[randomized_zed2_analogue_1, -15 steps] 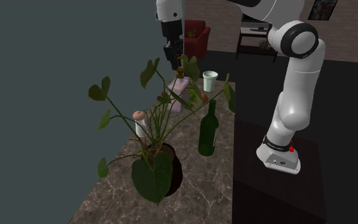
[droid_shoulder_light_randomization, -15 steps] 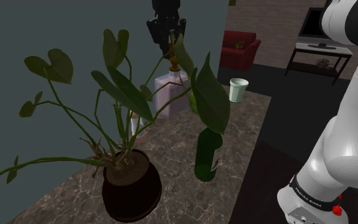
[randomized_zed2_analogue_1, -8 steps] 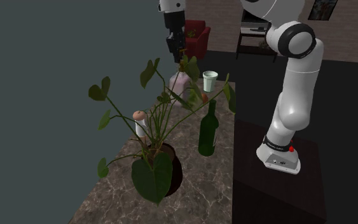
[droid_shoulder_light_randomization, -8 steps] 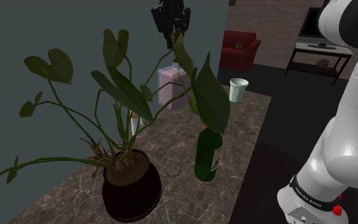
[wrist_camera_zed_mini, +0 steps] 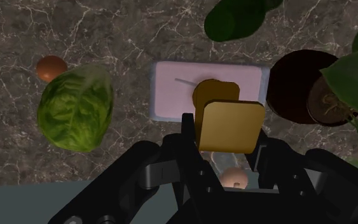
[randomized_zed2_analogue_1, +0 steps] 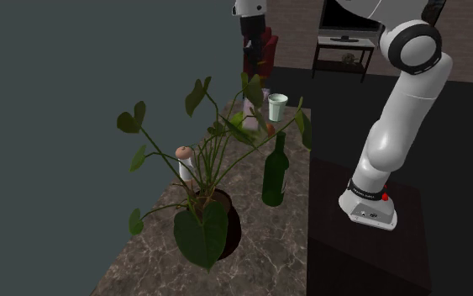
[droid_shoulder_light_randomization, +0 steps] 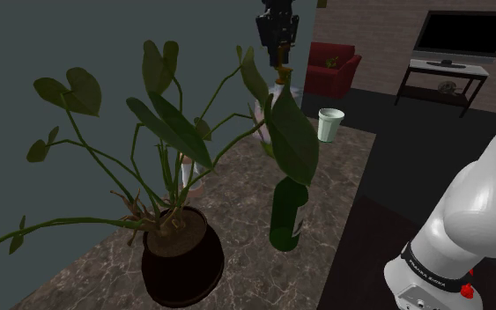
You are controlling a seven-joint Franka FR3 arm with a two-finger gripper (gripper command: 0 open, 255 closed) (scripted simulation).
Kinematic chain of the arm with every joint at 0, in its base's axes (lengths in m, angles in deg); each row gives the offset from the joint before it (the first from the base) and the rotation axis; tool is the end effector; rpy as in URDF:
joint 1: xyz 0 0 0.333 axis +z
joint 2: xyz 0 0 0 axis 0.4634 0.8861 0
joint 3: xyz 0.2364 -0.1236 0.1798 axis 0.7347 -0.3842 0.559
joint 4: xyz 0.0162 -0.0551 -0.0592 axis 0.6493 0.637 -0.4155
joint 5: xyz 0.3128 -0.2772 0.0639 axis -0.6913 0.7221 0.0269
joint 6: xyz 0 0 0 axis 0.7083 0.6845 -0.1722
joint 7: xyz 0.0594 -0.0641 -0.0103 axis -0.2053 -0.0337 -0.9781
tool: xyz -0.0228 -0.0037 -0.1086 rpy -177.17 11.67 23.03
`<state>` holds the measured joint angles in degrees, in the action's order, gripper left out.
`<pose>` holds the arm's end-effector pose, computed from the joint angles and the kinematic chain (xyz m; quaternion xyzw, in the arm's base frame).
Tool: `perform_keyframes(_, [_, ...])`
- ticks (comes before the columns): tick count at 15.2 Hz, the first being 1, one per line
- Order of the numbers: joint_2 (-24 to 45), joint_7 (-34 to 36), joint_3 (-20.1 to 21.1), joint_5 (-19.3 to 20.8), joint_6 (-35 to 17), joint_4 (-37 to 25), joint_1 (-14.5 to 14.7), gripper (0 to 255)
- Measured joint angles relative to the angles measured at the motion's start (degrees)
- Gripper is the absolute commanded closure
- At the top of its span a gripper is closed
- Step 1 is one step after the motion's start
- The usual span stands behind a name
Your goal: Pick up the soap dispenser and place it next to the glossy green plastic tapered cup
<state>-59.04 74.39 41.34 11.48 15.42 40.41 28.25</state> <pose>0.5101 0.1190 0.7101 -0.9953 -0.0669 0.0696 0.0111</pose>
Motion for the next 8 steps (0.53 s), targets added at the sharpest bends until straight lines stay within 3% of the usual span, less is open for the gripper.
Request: perform_keyframes(8, [-6.8,-12.2,-6.6,1.5,-2.3,9.5,-5.0,255])
